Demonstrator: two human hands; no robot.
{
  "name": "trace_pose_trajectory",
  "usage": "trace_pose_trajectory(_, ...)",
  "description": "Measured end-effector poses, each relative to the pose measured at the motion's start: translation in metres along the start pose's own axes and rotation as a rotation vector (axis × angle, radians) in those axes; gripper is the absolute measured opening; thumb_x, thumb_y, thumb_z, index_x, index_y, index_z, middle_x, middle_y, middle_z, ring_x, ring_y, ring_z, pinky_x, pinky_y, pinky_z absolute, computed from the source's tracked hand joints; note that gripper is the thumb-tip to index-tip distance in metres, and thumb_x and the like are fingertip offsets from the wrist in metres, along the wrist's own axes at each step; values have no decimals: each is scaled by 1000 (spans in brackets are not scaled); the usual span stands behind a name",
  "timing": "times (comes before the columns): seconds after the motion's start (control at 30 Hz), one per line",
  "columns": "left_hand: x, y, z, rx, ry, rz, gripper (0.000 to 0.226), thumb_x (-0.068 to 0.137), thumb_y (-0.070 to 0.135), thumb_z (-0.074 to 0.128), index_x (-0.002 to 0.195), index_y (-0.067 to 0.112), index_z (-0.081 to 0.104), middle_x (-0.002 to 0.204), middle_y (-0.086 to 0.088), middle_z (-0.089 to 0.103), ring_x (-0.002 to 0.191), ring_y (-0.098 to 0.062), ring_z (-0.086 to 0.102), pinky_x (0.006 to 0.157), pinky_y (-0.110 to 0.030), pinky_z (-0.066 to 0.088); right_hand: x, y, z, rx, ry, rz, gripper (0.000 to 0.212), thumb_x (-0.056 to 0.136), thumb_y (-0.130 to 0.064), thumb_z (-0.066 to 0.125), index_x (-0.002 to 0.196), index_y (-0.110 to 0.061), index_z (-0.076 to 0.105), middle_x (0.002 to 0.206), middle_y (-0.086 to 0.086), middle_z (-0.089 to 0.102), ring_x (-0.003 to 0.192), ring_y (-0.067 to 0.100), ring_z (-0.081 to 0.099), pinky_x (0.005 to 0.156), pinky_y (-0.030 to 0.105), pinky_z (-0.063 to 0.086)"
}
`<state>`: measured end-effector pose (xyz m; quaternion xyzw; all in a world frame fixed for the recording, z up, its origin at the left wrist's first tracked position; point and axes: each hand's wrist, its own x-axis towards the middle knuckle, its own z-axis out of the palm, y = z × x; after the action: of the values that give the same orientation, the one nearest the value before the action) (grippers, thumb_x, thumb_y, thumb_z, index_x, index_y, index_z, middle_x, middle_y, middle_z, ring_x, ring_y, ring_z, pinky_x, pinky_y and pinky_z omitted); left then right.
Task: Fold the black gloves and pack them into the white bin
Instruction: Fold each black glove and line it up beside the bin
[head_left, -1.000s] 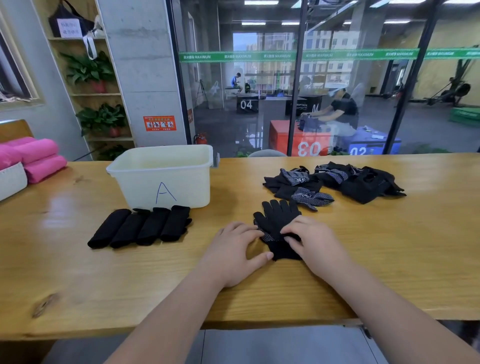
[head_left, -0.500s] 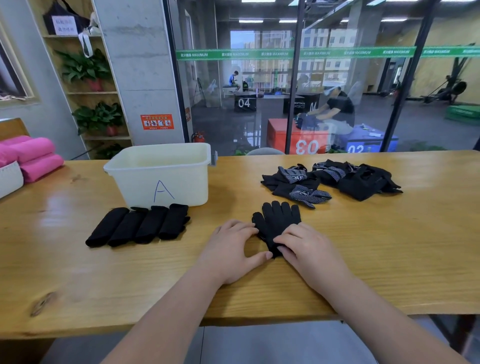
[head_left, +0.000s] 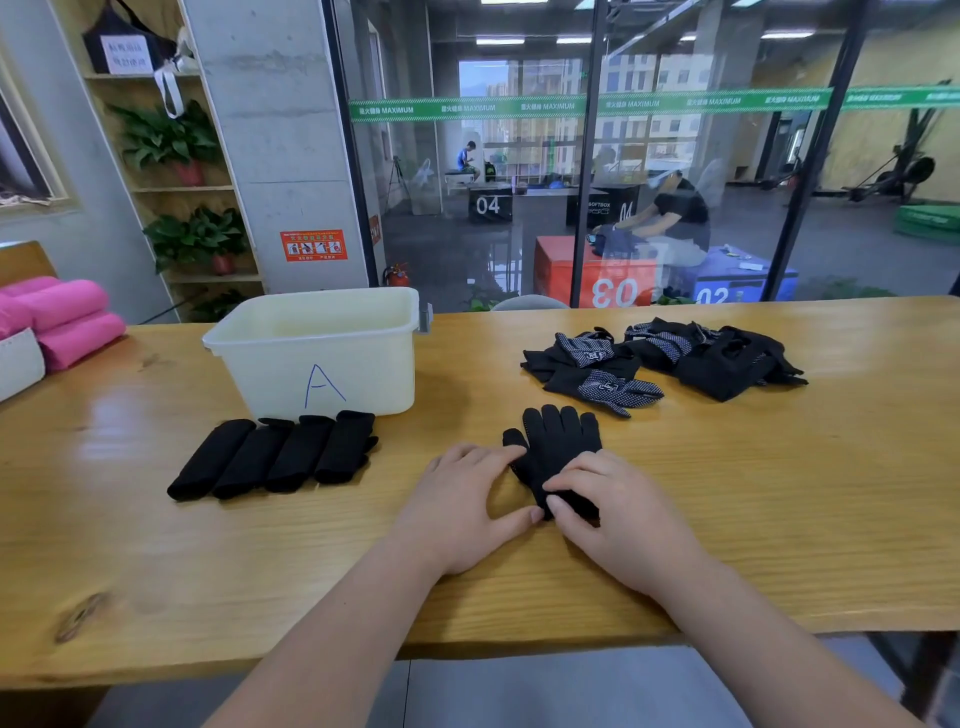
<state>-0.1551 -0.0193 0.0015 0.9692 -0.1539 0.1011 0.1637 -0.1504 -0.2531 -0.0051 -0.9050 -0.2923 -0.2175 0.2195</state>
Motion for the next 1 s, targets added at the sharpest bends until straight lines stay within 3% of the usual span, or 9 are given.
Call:
trace_pose_trajectory(0.13,2,-1,2,47,-29,28,71,93,82,43,156,49,42,161,16,38,150,-11,22,124,-41,27,13,11,-1,66,60,170,29,106,-32,54,130,-29,70,133,-19,61,127,5,54,108,27,45)
trace_pose_trajectory(0.2,2,-2,2,37,-38,23,71,93,84,42,155,50,44,163,15,33,152,-11,19,126,-43,26,26,24,-3,5,-124,257,42,109,-40,46,147,-29,58,155,-15,50,144,8,45,119,32,37)
trace_pose_trajectory(0.3,1,-2,1,15,-45,17,71,92,84,43,154,50,45,166,16,27,154,-10,14,127,-44,23,48,40,-6,-137,-383,347,57,109,-55,34,158,-27,44,169,-7,35,154,16,33,126,42,28)
trace_pose_trajectory(0.43,2,-3,2,28,-38,36,72,93,84,42,155,49,46,168,21,26,155,-9,12,127,-45,24,65,37,-7,-249,-368,375,61,109,-58,30,161,-27,38,172,-3,27,159,21,22,128,47,22)
trace_pose_trajectory(0.57,3,-3,2,44,-51,38,73,93,84,40,156,49,43,166,25,29,155,-8,14,128,-44,22,68,28,3,-246,-487,343,65,106,-66,32,163,-35,31,173,-3,23,159,23,21,127,49,22)
trace_pose_trajectory(0.77,4,-4,3,31,-50,37,75,92,83,42,157,47,41,168,23,28,157,-10,14,128,-44,22,95,16,18,-304,-382,289,62,110,-56,30,162,-23,35,170,5,29,158,27,21,127,48,24)
trace_pose_trajectory(0.9,2,-4,3,5,13,13,76,95,77,45,160,38,38,166,17,31,156,-8,16,129,-40,22,102,16,38,-286,-544,328,70,109,-62,22,168,-25,15,176,5,5,162,29,2,130,51,12)
trace_pose_trajectory(1.0,2,-5,4,-30,104,11,67,99,69,45,156,33,41,159,16,38,151,-7,23,126,-37,28,110,16,42,-276,-496,345,73,107,-65,23,167,-25,16,176,8,4,161,33,2,129,53,13)
